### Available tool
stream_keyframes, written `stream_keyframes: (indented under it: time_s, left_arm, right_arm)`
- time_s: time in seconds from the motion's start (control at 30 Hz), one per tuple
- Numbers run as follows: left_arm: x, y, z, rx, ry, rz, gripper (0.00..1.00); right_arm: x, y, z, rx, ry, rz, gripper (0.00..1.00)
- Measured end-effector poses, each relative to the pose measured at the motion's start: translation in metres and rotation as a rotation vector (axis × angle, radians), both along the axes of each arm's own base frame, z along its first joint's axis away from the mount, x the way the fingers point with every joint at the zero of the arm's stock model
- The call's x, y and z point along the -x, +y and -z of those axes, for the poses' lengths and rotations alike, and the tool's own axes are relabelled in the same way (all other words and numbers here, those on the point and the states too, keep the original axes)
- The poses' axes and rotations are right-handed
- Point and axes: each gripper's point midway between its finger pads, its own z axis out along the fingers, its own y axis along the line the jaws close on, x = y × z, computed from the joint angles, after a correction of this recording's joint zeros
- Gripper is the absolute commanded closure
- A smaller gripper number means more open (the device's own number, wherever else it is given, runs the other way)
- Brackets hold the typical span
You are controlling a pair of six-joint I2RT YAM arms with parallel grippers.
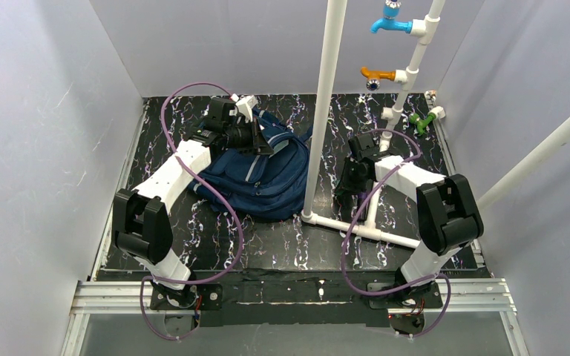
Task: Pack the student bag
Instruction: Pick up the stationery from the center of the board, then place the stationery in the student bag.
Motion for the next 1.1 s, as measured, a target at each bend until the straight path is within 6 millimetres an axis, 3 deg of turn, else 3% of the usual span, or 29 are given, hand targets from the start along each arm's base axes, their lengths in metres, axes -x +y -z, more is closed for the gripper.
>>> stream_keyframes:
  time_s: [0.03,0.13,0.27,0.43,0.57,0.7,0.8,0.93,1.1]
  left_arm:
    - [0.000,0.000,0.000,0.000,0.000,-0.001,1.00]
    - [0.000,0.001,0.000,0.000,-0.001,-0.001,1.00]
    - [0.000,0.001,-0.001,-0.001,-0.002,0.000,1.00]
    - [0.001,0.003,-0.002,-0.003,-0.004,-0.003,1.00]
    - [0.001,0.003,-0.002,-0.004,-0.001,-0.004,1.00]
    - [0.002,0.003,-0.002,-0.006,0.001,-0.005,1.00]
    - [0.002,0.004,-0.001,-0.007,0.002,-0.006,1.00]
    - [0.002,0.004,-0.001,-0.007,0.002,-0.007,1.00]
    - [0.001,0.004,-0.002,-0.006,0.003,-0.009,1.00]
  right_arm:
    - [0.000,-0.001,-0.001,0.004,-0.004,-0.002,0.98]
    - [-0.001,-0.001,-0.008,0.011,-0.033,-0.031,0.99]
    - [-0.013,0.016,-0.040,-0.069,-0.125,-0.114,0.99]
    - [-0.040,0.071,-0.087,-0.314,-0.290,-0.275,0.99]
    - [-0.053,0.131,-0.103,-0.497,-0.365,-0.438,0.98]
    - [-0.040,0.185,-0.102,-0.675,-0.366,-0.549,0.92]
    - [-0.028,0.206,-0.108,-0.766,-0.375,-0.601,0.90]
    - [-0.020,0.219,-0.120,-0.825,-0.410,-0.659,0.78]
    - [-0.010,0.223,-0.118,-0.825,-0.433,-0.737,0.68]
